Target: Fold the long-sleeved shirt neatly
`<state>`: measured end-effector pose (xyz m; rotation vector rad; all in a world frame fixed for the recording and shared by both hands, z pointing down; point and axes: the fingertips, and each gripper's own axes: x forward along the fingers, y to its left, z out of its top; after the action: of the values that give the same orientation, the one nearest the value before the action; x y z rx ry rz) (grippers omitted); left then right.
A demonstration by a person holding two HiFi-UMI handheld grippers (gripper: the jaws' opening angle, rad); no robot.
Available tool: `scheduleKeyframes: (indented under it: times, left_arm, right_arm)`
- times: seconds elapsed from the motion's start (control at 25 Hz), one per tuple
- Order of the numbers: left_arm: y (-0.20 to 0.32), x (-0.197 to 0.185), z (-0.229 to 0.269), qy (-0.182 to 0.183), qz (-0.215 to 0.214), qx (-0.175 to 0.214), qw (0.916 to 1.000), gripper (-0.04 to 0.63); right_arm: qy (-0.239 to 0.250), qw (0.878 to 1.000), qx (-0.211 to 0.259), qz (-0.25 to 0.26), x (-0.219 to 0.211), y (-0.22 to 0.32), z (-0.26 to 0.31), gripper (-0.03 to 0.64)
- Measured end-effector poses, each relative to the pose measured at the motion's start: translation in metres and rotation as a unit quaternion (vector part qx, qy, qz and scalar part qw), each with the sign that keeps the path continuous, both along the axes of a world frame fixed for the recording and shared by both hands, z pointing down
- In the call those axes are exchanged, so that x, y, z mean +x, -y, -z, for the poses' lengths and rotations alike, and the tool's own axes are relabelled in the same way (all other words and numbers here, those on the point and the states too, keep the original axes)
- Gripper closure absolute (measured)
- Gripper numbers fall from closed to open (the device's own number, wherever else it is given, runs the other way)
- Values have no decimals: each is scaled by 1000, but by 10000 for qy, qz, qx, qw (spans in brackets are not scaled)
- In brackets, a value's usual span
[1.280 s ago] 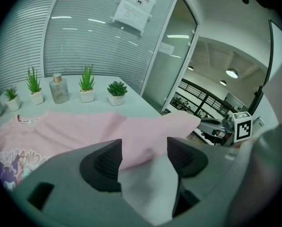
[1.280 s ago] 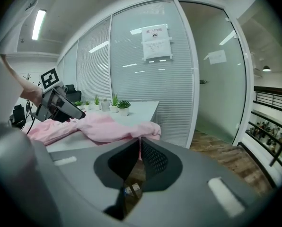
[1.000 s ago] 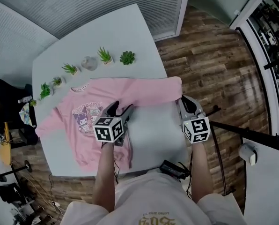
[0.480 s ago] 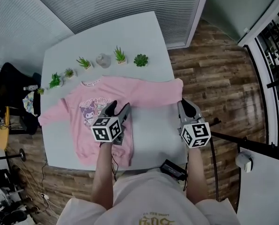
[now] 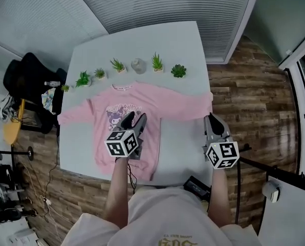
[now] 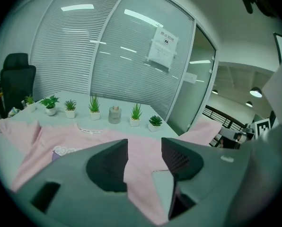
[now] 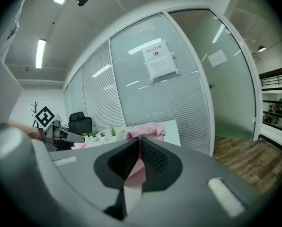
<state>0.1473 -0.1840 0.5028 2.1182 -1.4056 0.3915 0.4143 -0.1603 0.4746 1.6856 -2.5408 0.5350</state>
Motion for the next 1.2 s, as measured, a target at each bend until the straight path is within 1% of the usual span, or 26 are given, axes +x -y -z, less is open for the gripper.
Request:
scheduleKeyframes:
  times: [0.2,0.36,0.44,0.56,0.68,0.92,1.04,1.2]
  left_arm:
    - [-5,-25,9,54,199,123,9997,374]
    - [-12,-50,16,103,185,164,9996,374]
    - [-14,-65,21,125,135,206,9996,378]
    - [-18,-94,21,63,180,215,9996,403]
    - [-18,-120,18,50,231,206,9995,407]
    - [-26,-163,18,320,121,214,9992,387]
    - [-27,-187,18,354,112,210,9991,383]
    - [-28,-219,16,338,225,196,9990,383]
  right_arm:
    - [-3,9994,153,319,-29,6,11,592]
    - [26,9987,214,464,-54,8,18,592]
    - [-8,9983,272,506,-68,10,22,592]
    - [-58,9980,337,527,-92,13,25,592]
    - [-42,9982,358,488,-113,18,30,592]
    - [-115,9979,356,527,-155,26,34,592]
    - [-140,9974,383,586,-180,31,37,592]
    - [-174,9962,401,753,-216,38,42,592]
